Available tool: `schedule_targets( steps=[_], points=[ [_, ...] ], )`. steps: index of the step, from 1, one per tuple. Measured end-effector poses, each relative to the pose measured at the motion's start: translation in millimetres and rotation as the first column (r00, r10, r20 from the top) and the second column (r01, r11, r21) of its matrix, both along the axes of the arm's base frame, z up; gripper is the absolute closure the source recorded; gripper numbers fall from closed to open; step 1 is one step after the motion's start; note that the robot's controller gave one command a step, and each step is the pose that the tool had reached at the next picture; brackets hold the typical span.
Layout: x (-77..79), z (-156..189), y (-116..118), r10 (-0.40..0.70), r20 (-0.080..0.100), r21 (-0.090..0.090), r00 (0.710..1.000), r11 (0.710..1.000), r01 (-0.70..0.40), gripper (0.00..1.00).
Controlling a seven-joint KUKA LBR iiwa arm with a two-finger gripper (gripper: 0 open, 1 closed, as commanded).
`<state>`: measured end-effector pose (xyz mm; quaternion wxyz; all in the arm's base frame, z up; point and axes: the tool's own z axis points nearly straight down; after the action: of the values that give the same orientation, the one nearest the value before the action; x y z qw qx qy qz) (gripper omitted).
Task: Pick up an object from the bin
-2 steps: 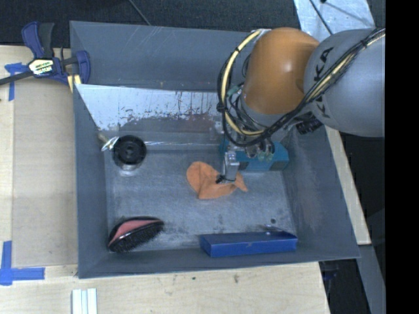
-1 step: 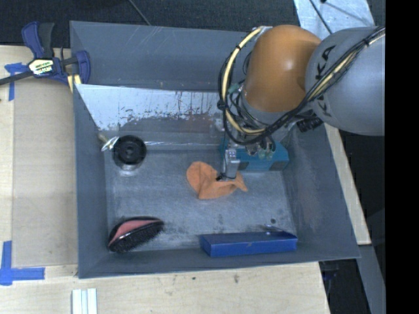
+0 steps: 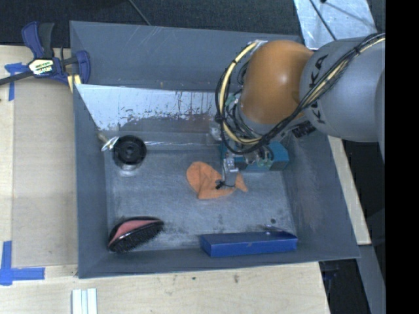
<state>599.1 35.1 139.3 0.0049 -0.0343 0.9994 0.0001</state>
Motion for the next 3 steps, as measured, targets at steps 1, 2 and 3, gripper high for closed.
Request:
schedule_targets(
  steps=[1,2,3],
  points=[
    [-8.9,-40.8,-4.8,0.028,-0.008,0.0,1.0,1.0,-0.028,0.0],
    [-10.3,-67.6,0.8,0.012,-0.007,0.0,1.0,1.0,-0.012,1.0],
    [-10.3,-67.6,0.8,0.011,-0.007,0.0,1.0,1.0,-0.011,1.0]
  ],
)
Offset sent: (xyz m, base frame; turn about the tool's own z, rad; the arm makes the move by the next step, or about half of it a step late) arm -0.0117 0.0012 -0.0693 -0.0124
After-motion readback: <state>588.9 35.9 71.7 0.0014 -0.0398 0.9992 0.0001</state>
